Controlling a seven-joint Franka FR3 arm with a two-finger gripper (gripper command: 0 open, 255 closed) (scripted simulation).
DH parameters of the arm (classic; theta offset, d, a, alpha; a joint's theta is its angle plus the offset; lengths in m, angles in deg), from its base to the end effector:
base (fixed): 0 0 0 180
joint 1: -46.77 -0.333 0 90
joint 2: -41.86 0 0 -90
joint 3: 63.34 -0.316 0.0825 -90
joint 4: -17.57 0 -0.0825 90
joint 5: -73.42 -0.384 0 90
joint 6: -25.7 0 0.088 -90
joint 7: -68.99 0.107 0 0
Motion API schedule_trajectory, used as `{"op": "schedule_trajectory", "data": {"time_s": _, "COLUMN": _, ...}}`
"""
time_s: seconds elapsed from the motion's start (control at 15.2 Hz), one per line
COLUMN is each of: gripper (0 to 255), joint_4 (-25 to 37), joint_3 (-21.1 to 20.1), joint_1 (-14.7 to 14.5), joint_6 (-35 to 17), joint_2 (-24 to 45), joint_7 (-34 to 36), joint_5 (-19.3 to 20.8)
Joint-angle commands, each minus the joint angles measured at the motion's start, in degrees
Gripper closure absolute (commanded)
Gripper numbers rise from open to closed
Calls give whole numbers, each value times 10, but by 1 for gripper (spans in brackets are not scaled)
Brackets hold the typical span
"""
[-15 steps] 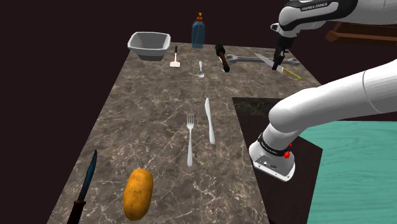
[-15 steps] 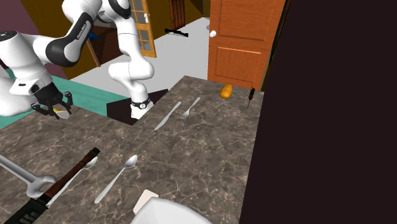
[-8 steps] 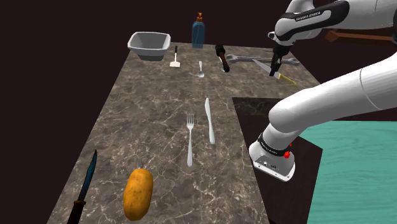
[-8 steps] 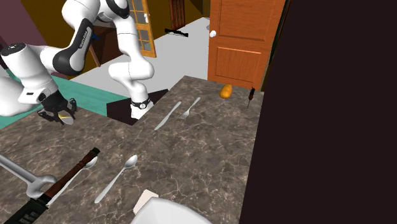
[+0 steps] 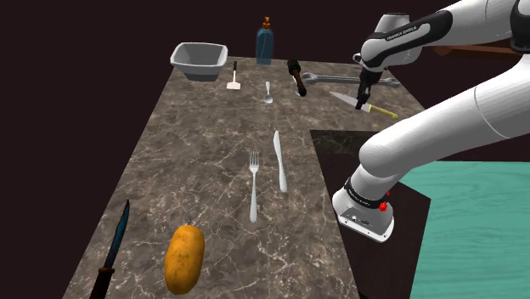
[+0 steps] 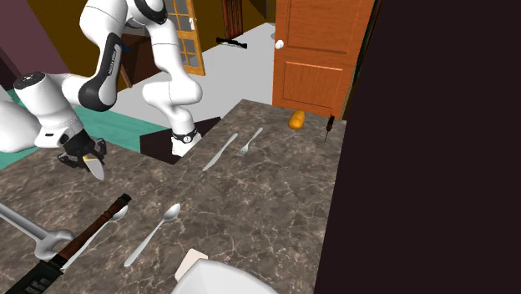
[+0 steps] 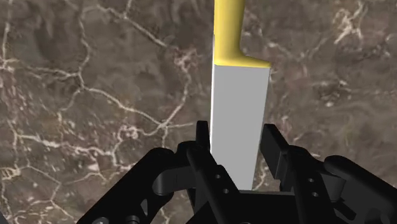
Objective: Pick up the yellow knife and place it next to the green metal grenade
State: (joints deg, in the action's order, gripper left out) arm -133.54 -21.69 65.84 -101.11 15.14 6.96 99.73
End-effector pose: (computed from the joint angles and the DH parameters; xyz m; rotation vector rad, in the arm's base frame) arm 0.1930 -0.3450 0.3557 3.0744 0.5756 -0.0922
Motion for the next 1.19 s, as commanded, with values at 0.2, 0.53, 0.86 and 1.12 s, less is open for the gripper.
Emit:
{"op": "schedule_trajectory", "data": {"time_s": 0.2, "gripper": 255, "joint_4": -8, "joint_3": 9, "joint_1": -3, "joint_6": -23, "joint_2": 15, "joint_7": -1, "joint_5": 1}}
{"op": "schedule_trajectory", "data": {"time_s": 0.53, "gripper": 255, "joint_4": -8, "joint_3": 9, "joint_1": -3, "joint_6": -23, "joint_2": 15, "joint_7": -1, "joint_5": 1}}
{"op": "schedule_trajectory", "data": {"time_s": 0.86, "gripper": 0, "joint_4": -8, "joint_3": 9, "joint_1": -3, "joint_6": -23, "joint_2": 15, "joint_7": -1, "joint_5": 1}}
{"op": "schedule_trajectory", "data": {"time_s": 1.12, "gripper": 0, "joint_4": 22, "joint_3": -20, "joint_1": 3, "joint_6": 51, "joint_2": -29, "joint_7": 3, "joint_5": -5}}
